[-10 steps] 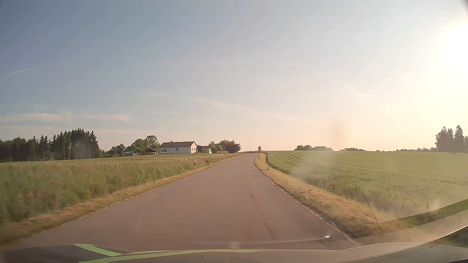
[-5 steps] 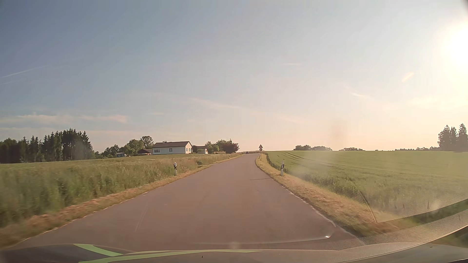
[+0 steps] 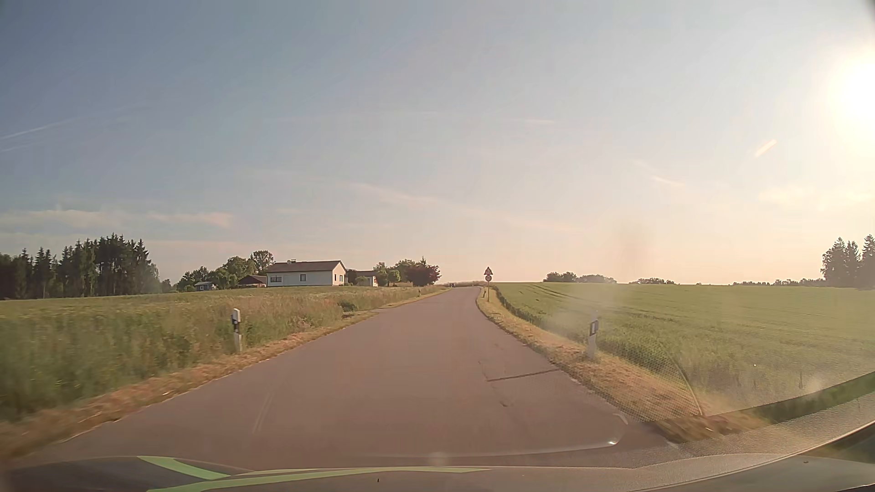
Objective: Follow the waypoints while adhering to traffic rules and regulations
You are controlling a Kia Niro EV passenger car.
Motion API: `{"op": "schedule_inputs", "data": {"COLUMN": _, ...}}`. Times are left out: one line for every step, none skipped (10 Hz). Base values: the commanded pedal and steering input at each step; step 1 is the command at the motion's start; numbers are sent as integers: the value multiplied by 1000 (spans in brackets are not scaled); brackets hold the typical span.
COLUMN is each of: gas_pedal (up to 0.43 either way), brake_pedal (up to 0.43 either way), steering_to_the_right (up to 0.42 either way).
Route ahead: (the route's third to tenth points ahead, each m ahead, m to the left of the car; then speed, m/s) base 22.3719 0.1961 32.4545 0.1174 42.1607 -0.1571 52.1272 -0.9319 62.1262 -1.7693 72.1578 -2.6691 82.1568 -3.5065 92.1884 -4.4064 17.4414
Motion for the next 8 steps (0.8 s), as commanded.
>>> {"op": "schedule_inputs", "data": {"gas_pedal": 87, "brake_pedal": 0, "steering_to_the_right": 10}}
{"op": "schedule_inputs", "data": {"gas_pedal": 98, "brake_pedal": 0, "steering_to_the_right": 10}}
{"op": "schedule_inputs", "data": {"gas_pedal": 98, "brake_pedal": 0, "steering_to_the_right": 10}}
{"op": "schedule_inputs", "data": {"gas_pedal": 98, "brake_pedal": 0, "steering_to_the_right": 10}}
{"op": "schedule_inputs", "data": {"gas_pedal": 98, "brake_pedal": 0, "steering_to_the_right": 10}}
{"op": "schedule_inputs", "data": {"gas_pedal": 110, "brake_pedal": 0, "steering_to_the_right": 9}}
{"op": "schedule_inputs", "data": {"gas_pedal": 110, "brake_pedal": 0, "steering_to_the_right": 8}}
{"op": "schedule_inputs", "data": {"gas_pedal": 110, "brake_pedal": 0, "steering_to_the_right": 6}}
